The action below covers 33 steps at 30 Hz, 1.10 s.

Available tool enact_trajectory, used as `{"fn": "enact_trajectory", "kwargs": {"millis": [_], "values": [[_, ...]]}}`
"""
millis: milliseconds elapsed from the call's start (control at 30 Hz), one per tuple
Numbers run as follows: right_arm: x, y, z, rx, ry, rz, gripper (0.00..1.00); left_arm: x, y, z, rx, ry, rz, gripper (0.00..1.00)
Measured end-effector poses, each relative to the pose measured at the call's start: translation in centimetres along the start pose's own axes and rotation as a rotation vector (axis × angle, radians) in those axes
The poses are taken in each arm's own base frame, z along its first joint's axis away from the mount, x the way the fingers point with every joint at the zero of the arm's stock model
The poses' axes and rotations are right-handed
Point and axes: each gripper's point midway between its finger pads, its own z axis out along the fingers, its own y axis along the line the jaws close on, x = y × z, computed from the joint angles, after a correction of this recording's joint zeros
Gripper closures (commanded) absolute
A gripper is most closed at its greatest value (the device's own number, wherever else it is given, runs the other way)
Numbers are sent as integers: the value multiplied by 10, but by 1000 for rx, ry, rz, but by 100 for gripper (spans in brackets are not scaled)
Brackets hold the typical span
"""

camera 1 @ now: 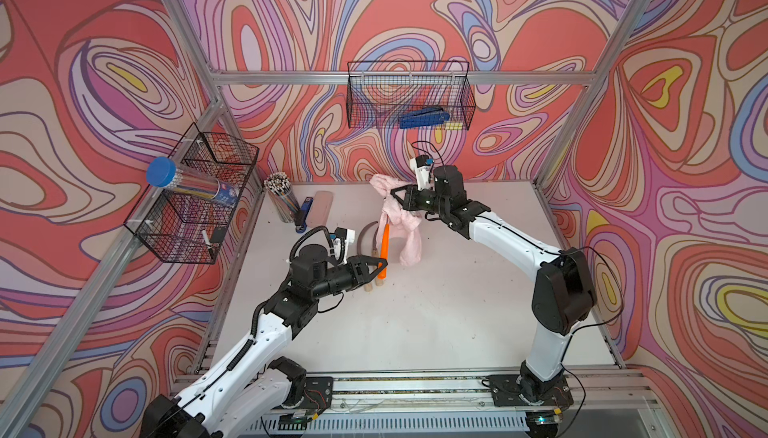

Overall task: Wipe small sickles with rags
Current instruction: Wipe the small sickle.

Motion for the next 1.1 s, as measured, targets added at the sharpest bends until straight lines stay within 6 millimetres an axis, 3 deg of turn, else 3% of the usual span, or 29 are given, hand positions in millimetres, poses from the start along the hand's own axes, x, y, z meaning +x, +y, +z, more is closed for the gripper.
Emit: {"fn": "enact_trajectory", "kwargs": {"millis": [167, 267, 367, 533, 633, 767, 867, 1000, 1100], "values": [[14, -15, -2, 25, 23, 18, 100, -1, 6, -4, -35, -20, 24, 100], [24, -14, -15, 34, 35, 24, 100, -5, 12, -11, -85, -64, 53, 100], [26, -7, -38, 30, 23, 21, 100, -13, 20, -23, -154, -144, 87, 100], [7, 2, -77, 9, -60, 16, 100, -24, 27, -42, -241, -245, 138, 100], [2, -11, -91, 30, -93, 30, 100, -25, 26, -44, -251, -247, 162, 100], [16, -30, -109, 112, -103, 54, 100, -26, 28, -40, -267, -229, 175, 100], [23, -37, -135, 190, -132, 58, 100, -25, 37, -32, -296, -205, 167, 100], [6, -46, -185, 274, -250, 56, 100, -27, 55, -26, -357, -200, 146, 100], [-6, -50, -205, 297, -309, 54, 100, -29, 60, -26, -378, -210, 144, 100]]}}
